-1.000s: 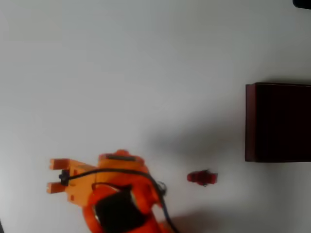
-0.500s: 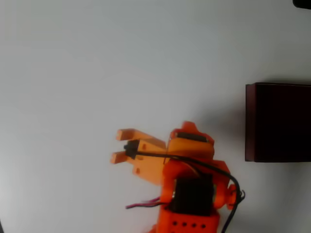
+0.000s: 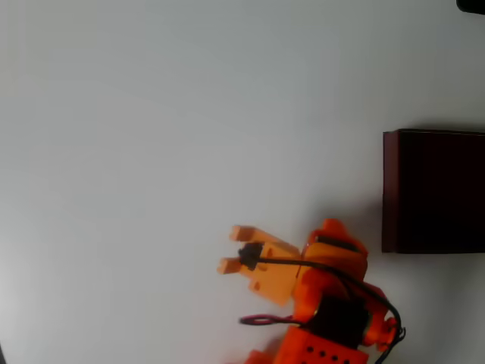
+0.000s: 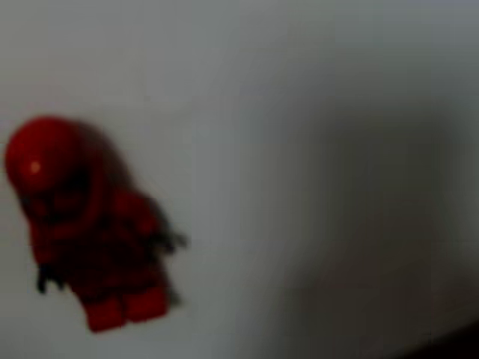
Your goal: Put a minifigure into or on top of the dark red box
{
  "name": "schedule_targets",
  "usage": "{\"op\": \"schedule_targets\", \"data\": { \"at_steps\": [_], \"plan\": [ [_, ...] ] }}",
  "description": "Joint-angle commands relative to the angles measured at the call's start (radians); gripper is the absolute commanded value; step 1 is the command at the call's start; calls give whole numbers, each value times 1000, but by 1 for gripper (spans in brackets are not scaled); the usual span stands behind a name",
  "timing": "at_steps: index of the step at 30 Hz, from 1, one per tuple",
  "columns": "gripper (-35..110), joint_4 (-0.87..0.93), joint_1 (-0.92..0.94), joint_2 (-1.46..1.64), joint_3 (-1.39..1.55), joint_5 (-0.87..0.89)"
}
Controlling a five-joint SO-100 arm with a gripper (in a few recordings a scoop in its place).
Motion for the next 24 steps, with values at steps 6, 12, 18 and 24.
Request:
{"op": "schedule_targets", "data": {
  "at_steps": [6, 12, 18, 24],
  "plan": [
    [35, 63, 40, -117, -28, -141],
    [33, 37, 115, -156, -2, -164],
    [32, 15, 196, -166, 15, -155],
    [32, 9, 272, -215, 8, -164]
  ]
}}
